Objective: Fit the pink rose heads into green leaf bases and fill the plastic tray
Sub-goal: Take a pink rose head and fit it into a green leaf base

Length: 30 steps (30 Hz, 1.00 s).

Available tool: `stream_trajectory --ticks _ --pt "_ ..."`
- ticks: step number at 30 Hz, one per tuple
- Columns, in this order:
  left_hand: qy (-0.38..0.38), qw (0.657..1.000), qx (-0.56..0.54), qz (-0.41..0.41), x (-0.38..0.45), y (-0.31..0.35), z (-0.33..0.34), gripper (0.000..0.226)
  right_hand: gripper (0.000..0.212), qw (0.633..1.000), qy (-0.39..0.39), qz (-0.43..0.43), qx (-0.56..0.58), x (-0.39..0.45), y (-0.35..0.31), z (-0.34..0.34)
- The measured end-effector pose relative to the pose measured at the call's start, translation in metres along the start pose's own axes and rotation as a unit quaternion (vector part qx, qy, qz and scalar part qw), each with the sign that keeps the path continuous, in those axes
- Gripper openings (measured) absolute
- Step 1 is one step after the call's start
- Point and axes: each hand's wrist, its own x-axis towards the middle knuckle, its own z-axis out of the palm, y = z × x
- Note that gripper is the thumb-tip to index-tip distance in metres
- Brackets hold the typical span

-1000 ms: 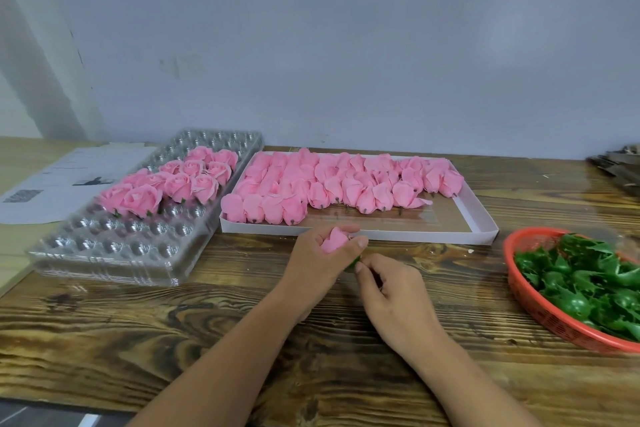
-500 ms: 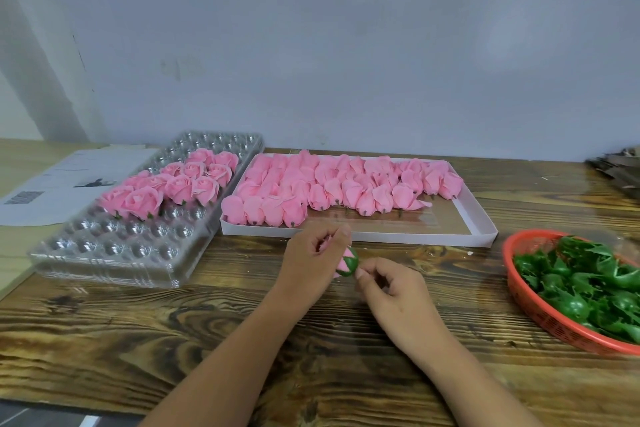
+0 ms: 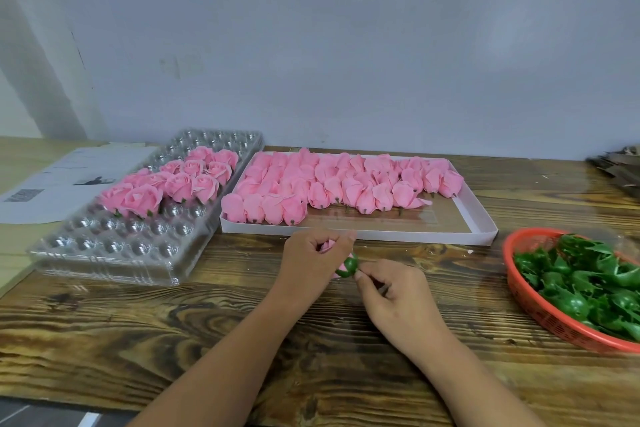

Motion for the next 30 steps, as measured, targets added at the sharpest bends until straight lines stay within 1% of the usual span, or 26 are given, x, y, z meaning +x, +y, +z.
stream_trajectory --ticks 3,4,6,7,9,10,11,13,15,19,21,24,27,30 --pt "0.006 1.0 0.024 0.017 0.003 -0.003 0.001 0.039 0.037 1.0 -0.008 0.01 -0.014 0.001 0.002 0.002" --pt "0.007 0.999 0.043 0.029 0.004 -0.003 0.001 0.037 0.032 0.999 -0.017 0.023 -0.02 0.002 0.003 0.003" --pt "0.005 0.996 0.073 0.059 0.004 -0.003 0.0 0.03 0.011 0.997 -0.018 0.069 -0.002 0.003 0.004 0.004" --pt "0.002 0.994 0.083 0.071 0.003 -0.002 0.0 0.024 0.008 0.996 -0.013 0.089 0.022 0.003 0.002 0.004" --pt "-0.009 0.99 0.108 0.086 0.002 0.0 -0.001 0.011 0.027 0.994 -0.014 0.089 0.063 0.003 0.0 0.002" --pt "-0.014 0.988 0.122 0.093 0.002 0.001 -0.001 0.007 0.029 0.994 -0.022 0.08 0.067 0.004 0.0 0.002" --pt "-0.016 0.986 0.132 0.101 0.001 0.001 -0.001 0.009 0.029 0.994 -0.03 0.075 0.069 0.004 -0.002 0.002" --pt "-0.019 0.987 0.121 0.103 -0.001 0.002 0.0 0.019 0.022 0.993 -0.02 0.084 0.078 0.004 -0.001 0.002" --pt "-0.036 0.991 0.093 0.087 -0.003 0.005 0.0 0.033 0.024 0.989 -0.003 0.101 0.108 0.005 0.0 0.002" --pt "-0.07 0.995 0.047 0.056 -0.002 0.008 -0.002 0.069 0.031 0.964 0.005 0.13 0.23 0.009 0.0 0.0" --pt "-0.084 0.995 0.035 0.043 -0.001 0.009 -0.003 0.077 0.033 0.946 0.009 0.137 0.295 0.01 0.0 -0.001" --pt "-0.092 0.995 -0.005 0.028 0.0 0.009 -0.004 0.07 0.03 0.911 0.018 0.158 0.381 0.011 -0.001 -0.002" --pt "-0.074 0.994 -0.075 0.014 0.001 0.008 -0.005 0.06 0.027 0.879 0.031 0.183 0.438 0.012 0.0 -0.004" --pt "-0.07 0.991 -0.118 0.001 0.002 0.012 -0.007 0.031 0.028 0.874 0.031 0.187 0.447 0.012 0.002 -0.006"
